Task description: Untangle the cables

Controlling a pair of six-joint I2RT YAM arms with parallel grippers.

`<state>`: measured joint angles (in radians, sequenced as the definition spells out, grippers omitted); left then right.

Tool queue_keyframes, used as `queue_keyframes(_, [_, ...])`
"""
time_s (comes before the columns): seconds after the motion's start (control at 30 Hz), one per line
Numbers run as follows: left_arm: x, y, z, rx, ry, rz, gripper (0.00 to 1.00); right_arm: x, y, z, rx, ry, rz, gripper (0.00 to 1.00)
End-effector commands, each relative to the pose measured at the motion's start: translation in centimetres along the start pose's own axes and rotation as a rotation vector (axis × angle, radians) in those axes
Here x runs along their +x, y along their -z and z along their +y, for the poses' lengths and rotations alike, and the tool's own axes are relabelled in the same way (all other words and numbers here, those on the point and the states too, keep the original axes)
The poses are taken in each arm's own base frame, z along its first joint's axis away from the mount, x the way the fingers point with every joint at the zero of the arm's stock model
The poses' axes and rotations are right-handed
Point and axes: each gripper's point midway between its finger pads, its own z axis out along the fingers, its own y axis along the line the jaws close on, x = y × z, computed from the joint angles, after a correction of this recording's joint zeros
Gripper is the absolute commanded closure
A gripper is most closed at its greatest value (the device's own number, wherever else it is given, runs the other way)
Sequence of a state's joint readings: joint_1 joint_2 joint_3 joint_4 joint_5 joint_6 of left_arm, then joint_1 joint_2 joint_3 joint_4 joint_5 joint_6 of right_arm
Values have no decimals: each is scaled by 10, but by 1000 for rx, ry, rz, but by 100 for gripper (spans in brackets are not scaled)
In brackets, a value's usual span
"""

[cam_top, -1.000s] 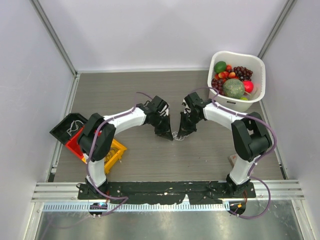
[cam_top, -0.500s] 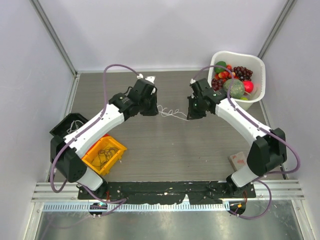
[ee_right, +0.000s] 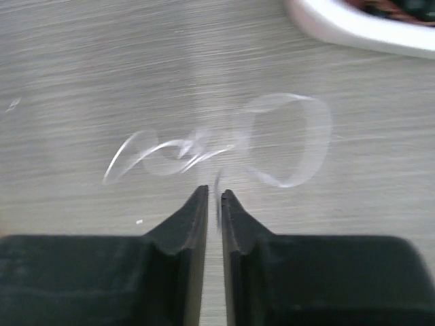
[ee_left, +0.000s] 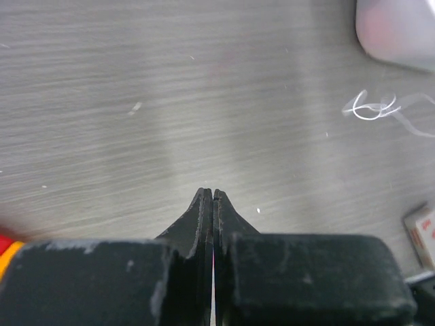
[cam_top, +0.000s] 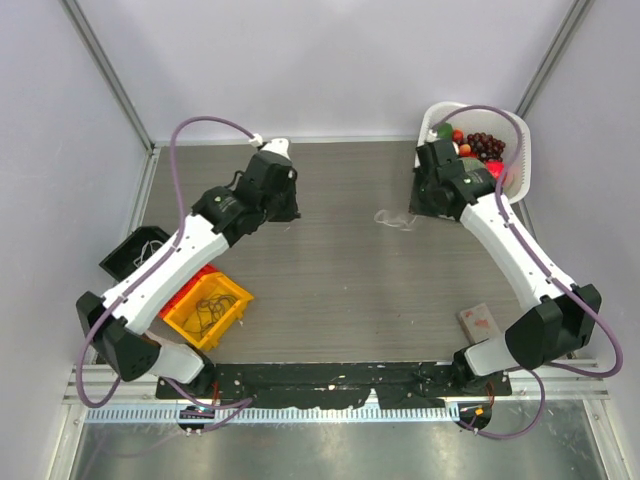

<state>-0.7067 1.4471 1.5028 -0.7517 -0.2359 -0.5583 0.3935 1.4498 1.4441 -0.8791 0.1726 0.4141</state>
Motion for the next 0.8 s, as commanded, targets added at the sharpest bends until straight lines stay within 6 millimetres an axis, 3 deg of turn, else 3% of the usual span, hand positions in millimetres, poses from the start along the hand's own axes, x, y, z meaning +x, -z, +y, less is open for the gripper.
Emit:
queue_keyframes(0.0, [-33,34,24,-72,48,-146,100,-4,11,-42,163,-35,-12,76])
queue_keyframes(0.1, [-39,44,22,-47,74,-185,100,9,4,-42,147,-24,39,72])
queue_keyframes(0.27, [-37,45,14,12,81,-166,100,23,5,5,-140,-7,95,80])
queue_keyframes(0.33, [-33,41,8,36,90,-141,100,29,0,5,-134,-32,115,80])
queue_keyframes(0.37, [-30,39,6,45,97,-127,100,28,-5,-8,-60,-39,98,78])
queue_keyframes(0.4, [-28,38,4,54,105,-120,100,31,-9,-15,-13,-56,111,67])
queue_keyframes(0.47, [-24,35,-1,84,120,-102,100,34,-20,-51,143,-115,120,52])
queue_keyframes(0.6, [-13,30,-16,159,149,-52,100,49,-40,-115,305,-299,177,45])
queue_keyframes(0.63, [-8,29,-19,178,155,-35,100,52,-42,-117,286,-361,187,44])
queue_keyframes(0.67, [-5,28,-21,191,156,-21,100,55,-45,-135,310,-431,190,44])
queue_keyframes(0.7, [-1,28,-24,205,155,-6,100,56,-47,-133,293,-463,199,44])
queue_keyframes(0.73, [2,28,-24,210,154,7,100,55,-48,-153,321,-522,196,44])
queue_keyframes(0.77, [5,27,-26,218,152,22,100,56,-50,-161,342,-540,203,44])
